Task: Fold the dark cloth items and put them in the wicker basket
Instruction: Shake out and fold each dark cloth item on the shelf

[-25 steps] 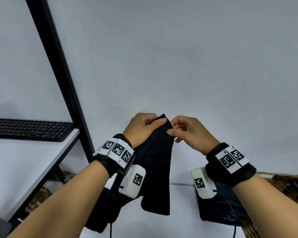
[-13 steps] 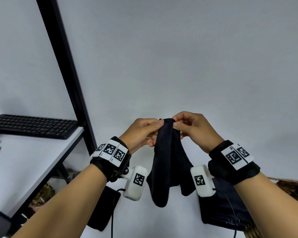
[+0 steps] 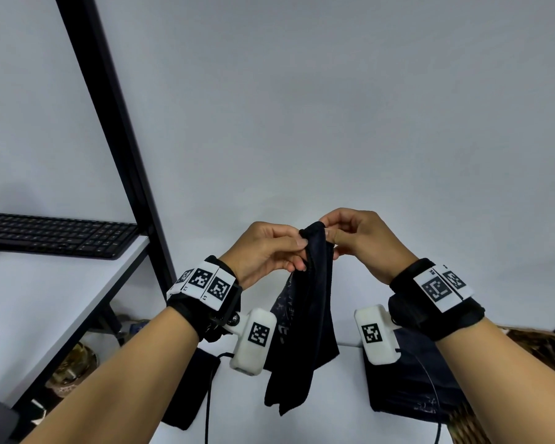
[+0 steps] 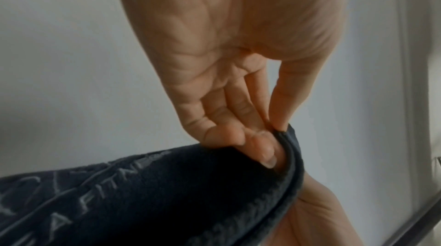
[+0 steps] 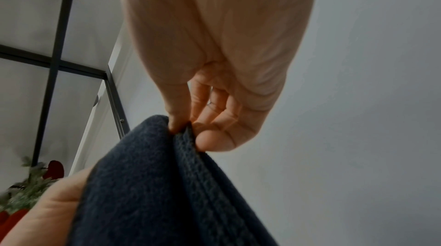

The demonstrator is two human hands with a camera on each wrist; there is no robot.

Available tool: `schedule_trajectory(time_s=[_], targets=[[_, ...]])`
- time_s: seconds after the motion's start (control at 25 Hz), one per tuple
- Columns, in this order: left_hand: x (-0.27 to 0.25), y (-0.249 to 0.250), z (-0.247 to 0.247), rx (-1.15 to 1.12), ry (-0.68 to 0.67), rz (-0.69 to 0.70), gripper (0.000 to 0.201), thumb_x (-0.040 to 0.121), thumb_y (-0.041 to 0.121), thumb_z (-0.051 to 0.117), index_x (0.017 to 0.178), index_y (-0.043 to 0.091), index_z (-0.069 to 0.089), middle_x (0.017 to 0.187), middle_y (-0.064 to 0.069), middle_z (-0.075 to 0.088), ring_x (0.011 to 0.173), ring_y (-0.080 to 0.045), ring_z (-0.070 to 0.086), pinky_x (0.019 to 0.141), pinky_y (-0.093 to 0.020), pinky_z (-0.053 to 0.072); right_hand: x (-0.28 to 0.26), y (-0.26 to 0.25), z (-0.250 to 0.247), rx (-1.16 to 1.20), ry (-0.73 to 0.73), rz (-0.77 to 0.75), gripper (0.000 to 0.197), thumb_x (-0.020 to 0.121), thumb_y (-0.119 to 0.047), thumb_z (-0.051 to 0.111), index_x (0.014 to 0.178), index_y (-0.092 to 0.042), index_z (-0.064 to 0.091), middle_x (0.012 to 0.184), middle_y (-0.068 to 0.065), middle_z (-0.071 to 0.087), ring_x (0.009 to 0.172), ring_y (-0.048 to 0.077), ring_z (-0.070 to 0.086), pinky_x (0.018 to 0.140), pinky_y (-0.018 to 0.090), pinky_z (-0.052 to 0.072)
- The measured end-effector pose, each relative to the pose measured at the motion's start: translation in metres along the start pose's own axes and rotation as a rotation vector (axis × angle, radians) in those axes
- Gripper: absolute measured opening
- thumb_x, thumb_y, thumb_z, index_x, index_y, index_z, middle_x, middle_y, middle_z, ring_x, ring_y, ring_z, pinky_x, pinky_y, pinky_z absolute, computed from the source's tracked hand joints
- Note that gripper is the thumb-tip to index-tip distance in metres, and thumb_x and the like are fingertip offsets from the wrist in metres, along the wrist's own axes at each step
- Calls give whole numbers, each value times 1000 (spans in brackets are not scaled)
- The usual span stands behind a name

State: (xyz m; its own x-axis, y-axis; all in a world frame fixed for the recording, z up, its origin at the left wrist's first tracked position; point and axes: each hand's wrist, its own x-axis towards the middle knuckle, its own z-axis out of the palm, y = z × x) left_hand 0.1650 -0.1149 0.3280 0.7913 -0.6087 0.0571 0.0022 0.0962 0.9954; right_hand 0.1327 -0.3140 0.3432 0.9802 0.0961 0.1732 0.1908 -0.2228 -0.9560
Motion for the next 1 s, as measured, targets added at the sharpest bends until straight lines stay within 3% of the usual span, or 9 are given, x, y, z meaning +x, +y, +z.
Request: schedule_trajectory(time_s=[0.28, 0.4, 0.48, 0.56, 0.68, 0.76, 0.88, 1.0], targets=[[-5, -2, 3, -54, -19, -3, 8, 79, 12, 67, 79, 7, 72, 79, -14, 68, 64, -18, 62, 63, -24, 50, -2, 0, 8, -7, -64, -3, 5, 90, -5, 62, 93, -4, 66, 88, 16, 69, 73, 19, 63, 62, 29, 51], [-7, -2, 6, 17, 48, 8, 13, 86, 2, 63, 75, 6, 67, 73, -13, 66, 62, -19, 60, 61, -25, 49, -1, 1, 9, -4, -50, 6, 6, 88, -6, 63, 93, -3, 66, 91, 23, 69, 74, 22, 63, 62, 29, 50], [-6, -2, 11, 77, 124, 33, 12, 82, 1, 63, 71, 6, 64, 68, -13, 64, 60, -19, 59, 60, -25, 48, -2, 2, 10, -13, -40, 10, 5, 87, -8, 66, 91, -6, 67, 93, 25, 69, 75, 22, 64, 61, 29, 50], [-3, -1, 15, 103, 209, 61, 8, 74, 8, 63, 67, 5, 62, 66, -15, 61, 60, -19, 57, 57, -24, 47, -1, 5, 11, -38, -21, 19, 3, 86, -10, 69, 89, -10, 69, 91, 22, 69, 75, 21, 64, 62, 29, 50], [1, -1, 15, 53, 317, 69, 10, 69, 10, 63, 62, 5, 59, 60, -13, 58, 55, -18, 54, 55, -24, 47, -2, 7, 13, -108, 97, -14, 4, 86, -13, 69, 89, -15, 69, 82, 5, 67, 71, 15, 62, 67, 33, 53], [3, -1, 15, 31, 349, 60, 12, 72, 5, 62, 60, 5, 58, 59, -12, 56, 54, -18, 52, 55, -25, 47, -7, 4, 14, -191, 193, -54, 9, 84, -25, 71, 88, -20, 65, 80, -1, 64, 73, 21, 62, 69, 36, 55], [6, -4, 17, 58, 368, 46, 22, 80, -6, 55, 61, 4, 58, 61, -11, 57, 58, -19, 56, 57, -25, 49, -15, -2, 24, -258, 73, 10, 31, 76, -34, 78, 90, -18, 56, 80, 1, 64, 69, 18, 65, 65, 32, 57], [8, -3, 18, 133, 345, 44, 20, 78, -5, 57, 61, 5, 61, 66, -15, 62, 61, -21, 58, 58, -26, 49, -14, 1, 31, -251, 56, 62, 29, 76, -19, 78, 91, -14, 53, 74, 0, 61, 62, 17, 65, 63, 34, 59]])
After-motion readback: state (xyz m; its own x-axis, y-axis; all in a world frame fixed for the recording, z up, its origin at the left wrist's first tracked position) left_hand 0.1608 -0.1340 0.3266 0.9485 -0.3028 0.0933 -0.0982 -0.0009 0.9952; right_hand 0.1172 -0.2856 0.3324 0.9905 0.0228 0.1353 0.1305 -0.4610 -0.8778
